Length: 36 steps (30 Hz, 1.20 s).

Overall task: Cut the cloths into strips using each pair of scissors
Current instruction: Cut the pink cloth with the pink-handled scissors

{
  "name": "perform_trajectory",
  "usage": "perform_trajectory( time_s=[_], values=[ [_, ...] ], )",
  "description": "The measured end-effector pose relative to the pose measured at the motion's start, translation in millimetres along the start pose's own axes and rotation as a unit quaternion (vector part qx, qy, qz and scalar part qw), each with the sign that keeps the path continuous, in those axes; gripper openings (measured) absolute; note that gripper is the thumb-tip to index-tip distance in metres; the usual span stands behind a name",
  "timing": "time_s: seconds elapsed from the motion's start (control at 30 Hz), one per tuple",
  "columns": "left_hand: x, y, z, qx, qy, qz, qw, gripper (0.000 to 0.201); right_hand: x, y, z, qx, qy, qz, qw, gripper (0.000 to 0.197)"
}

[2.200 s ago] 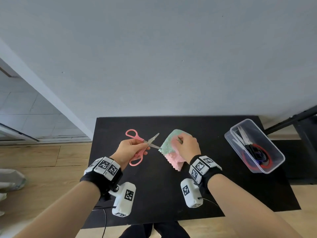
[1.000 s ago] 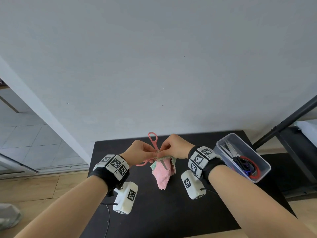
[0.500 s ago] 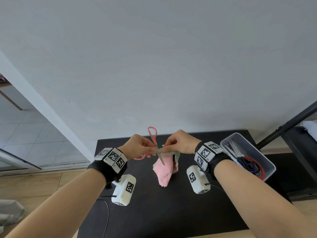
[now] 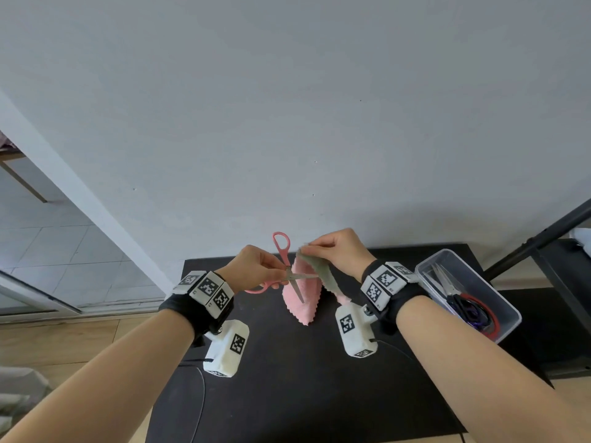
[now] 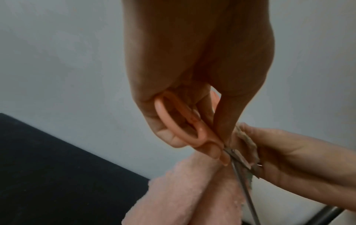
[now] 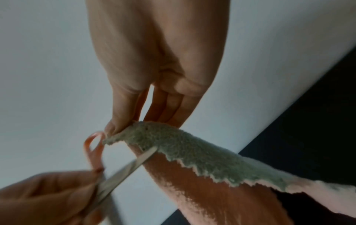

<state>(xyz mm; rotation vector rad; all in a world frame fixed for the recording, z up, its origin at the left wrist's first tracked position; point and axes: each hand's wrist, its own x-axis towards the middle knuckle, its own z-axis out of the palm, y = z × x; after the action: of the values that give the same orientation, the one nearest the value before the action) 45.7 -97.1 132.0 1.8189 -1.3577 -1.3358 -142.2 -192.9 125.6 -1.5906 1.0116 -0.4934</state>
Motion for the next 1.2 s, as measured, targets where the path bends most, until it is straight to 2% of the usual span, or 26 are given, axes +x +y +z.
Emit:
perform_trajectory(
  time_s=[0.13,0.33,0.57,0.8,1.2],
  values=[
    [4.0,8.8,3.7,0.009,0.013,0.012,1.000,0.010,-3.3,-2.8,18.0,0.020,-0.041,0.022,0.999,0.020],
    [2.0,15.4,6.1,0.015,0.027,0.022,0.999,0.009,-1.9,-5.3,9.7,-0.041,-0.093,0.082,0.991,0.018],
    [1.0,22.0,2.9,0.022,0.028,0.032,0.999,0.008,3.1,-13.4,-0.1,-0.163,-0.139,0.012,0.977,0.012],
    [-1.0,20.4,2.2,0.014,0.014,0.020,1.000,0.014,-0.3,-8.2,-5.8,-0.166,-0.146,-0.021,0.975,0.006],
    [-3.3,17.6,2.6,0.001,0.010,0.001,1.000,0.017,-5.3,2.8,-16.7,-0.153,-0.134,-0.013,0.979,0.015]
  ],
)
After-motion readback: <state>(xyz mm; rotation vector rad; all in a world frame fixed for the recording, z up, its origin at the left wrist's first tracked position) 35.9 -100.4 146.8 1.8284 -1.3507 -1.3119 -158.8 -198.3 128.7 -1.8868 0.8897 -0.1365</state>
